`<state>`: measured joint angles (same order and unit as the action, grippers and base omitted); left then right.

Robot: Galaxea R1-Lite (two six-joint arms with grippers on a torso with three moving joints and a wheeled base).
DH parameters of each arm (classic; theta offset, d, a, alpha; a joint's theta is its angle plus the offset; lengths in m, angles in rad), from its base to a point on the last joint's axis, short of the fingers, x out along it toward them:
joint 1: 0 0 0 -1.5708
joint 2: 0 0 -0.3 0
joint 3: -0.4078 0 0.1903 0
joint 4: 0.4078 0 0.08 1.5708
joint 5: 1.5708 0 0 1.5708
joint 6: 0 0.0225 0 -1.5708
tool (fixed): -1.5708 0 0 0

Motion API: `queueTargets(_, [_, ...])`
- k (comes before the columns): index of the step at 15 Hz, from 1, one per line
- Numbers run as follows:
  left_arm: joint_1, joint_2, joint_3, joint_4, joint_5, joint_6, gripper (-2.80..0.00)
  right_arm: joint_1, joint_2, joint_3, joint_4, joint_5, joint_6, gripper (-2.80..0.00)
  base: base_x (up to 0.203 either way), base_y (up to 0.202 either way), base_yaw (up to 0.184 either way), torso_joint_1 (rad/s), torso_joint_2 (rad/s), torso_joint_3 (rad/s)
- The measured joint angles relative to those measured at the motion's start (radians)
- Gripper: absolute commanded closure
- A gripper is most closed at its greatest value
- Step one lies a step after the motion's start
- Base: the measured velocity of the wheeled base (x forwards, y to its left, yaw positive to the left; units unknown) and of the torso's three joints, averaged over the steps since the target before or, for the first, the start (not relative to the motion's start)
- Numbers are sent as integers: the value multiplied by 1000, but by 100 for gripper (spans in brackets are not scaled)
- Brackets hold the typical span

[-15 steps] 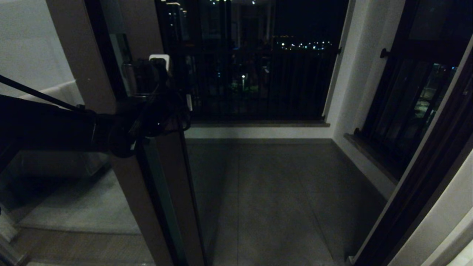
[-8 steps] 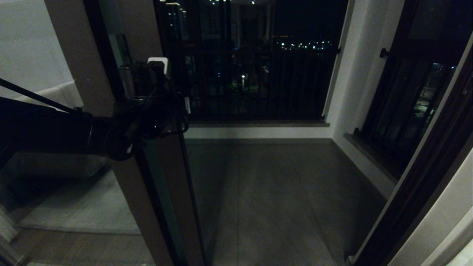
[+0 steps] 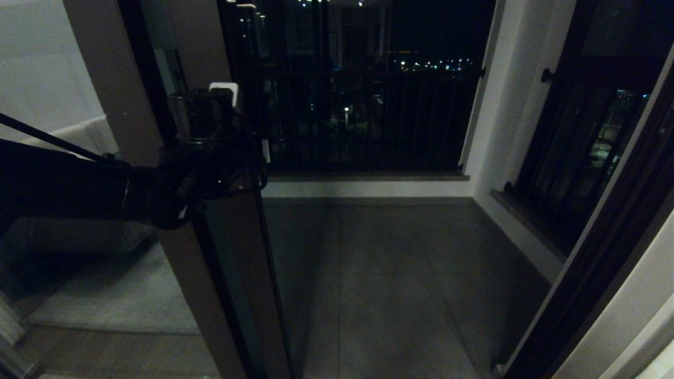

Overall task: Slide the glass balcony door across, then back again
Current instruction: Open the slid door

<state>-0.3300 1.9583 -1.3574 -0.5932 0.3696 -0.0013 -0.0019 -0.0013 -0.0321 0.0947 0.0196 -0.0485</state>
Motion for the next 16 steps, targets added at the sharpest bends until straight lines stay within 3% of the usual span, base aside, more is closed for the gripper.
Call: queueTargets(16, [33, -6, 14, -2, -3, -1, 0, 0, 0, 0, 0, 0, 0, 0, 0, 0, 0, 0, 0, 0])
